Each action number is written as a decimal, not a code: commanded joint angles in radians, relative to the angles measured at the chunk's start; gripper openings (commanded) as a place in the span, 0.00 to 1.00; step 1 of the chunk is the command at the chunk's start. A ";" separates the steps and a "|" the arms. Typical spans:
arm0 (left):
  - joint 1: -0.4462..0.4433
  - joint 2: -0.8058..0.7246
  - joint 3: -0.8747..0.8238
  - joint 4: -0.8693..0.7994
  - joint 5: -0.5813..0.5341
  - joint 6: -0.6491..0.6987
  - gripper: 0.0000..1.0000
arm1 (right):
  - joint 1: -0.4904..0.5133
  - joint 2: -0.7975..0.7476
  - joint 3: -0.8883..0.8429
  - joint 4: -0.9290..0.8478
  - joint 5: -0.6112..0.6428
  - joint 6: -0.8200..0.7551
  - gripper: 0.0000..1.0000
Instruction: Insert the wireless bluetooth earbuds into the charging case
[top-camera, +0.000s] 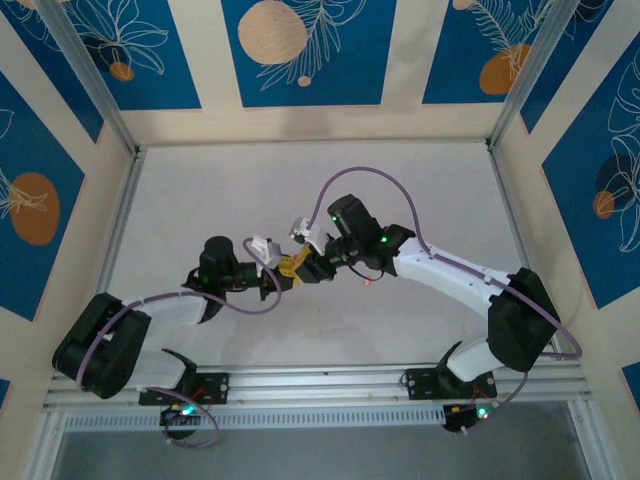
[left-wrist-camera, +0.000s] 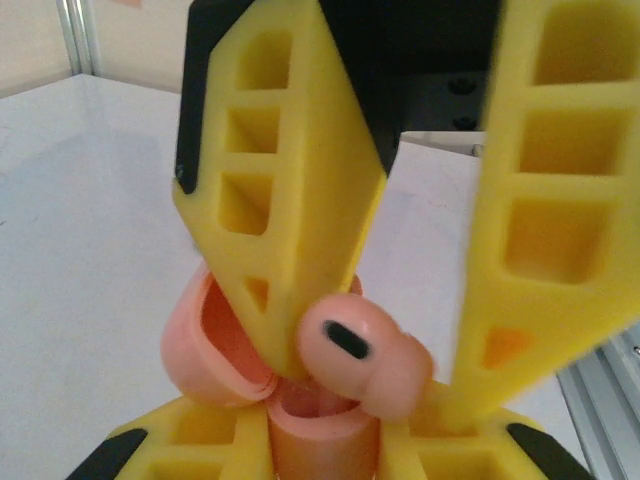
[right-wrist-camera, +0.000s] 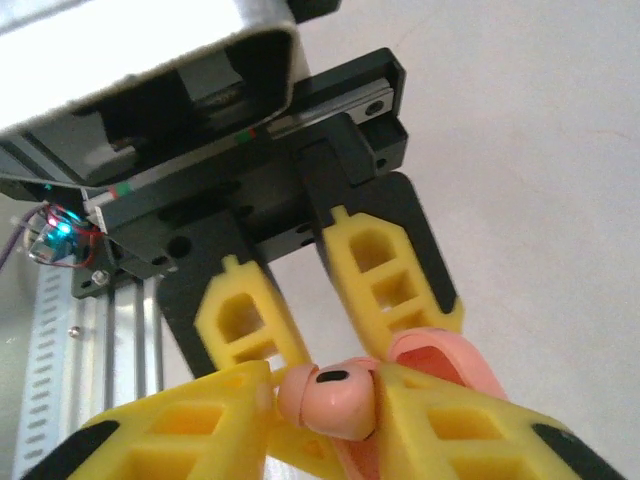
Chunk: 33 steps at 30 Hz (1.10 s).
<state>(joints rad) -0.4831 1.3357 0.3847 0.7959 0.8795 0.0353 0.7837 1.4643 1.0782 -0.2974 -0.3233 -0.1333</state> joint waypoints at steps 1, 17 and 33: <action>-0.015 -0.035 0.025 0.040 0.044 0.014 0.22 | 0.003 -0.004 0.017 -0.022 0.004 0.001 0.45; -0.023 -0.081 0.002 -0.040 -0.112 0.109 0.23 | -0.048 -0.167 -0.017 0.031 0.008 0.256 0.58; -0.041 -0.146 -0.015 -0.118 -0.272 0.177 0.23 | 0.063 -0.086 0.091 -0.180 0.312 0.649 0.39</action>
<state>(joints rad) -0.5091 1.2057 0.3801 0.6865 0.6182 0.1860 0.8364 1.3651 1.1328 -0.4561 -0.0509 0.4503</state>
